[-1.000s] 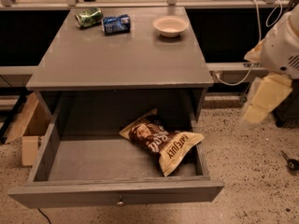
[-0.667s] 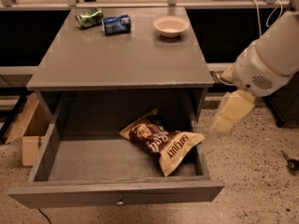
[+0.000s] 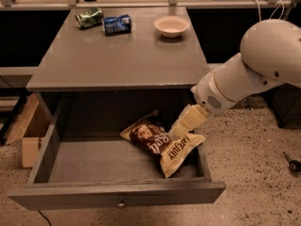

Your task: Pick brown chip bag from top drawer and place on counter

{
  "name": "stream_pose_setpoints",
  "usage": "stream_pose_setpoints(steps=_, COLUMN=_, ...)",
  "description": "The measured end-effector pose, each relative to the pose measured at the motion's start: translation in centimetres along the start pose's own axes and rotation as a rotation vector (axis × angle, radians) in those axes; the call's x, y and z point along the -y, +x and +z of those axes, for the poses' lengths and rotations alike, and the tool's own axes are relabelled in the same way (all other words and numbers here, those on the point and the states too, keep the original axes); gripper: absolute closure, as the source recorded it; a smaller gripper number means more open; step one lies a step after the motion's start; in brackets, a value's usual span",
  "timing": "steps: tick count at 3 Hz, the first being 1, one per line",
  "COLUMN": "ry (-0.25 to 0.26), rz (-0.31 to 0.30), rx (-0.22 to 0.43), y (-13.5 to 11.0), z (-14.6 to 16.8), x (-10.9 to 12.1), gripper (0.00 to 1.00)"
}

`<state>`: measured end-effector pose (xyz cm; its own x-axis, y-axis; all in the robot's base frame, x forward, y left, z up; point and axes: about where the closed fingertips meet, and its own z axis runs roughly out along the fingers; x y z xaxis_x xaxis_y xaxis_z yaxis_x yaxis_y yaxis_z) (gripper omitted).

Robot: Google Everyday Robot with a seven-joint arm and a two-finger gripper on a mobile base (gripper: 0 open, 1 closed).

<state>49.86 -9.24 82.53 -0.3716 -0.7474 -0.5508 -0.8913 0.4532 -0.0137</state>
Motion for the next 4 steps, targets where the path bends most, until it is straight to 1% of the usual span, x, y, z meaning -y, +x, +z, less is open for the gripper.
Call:
stream_pose_setpoints(steps=1, ry=-0.006, rz=-0.006, rx=-0.015, y=0.1, z=1.0, x=-0.2, gripper=0.00)
stream_pose_setpoints(steps=2, ry=-0.002, rz=-0.029, rx=-0.071, y=0.1, z=5.4, x=-0.9, gripper=0.00)
stream_pose_setpoints(steps=3, ry=0.033, rz=-0.038, rx=-0.111, y=0.5, z=9.3, x=-0.6, gripper=0.00)
stream_pose_setpoints(steps=4, ry=0.063, rz=-0.029, rx=-0.110, y=1.2, z=12.1, x=0.3, gripper=0.00)
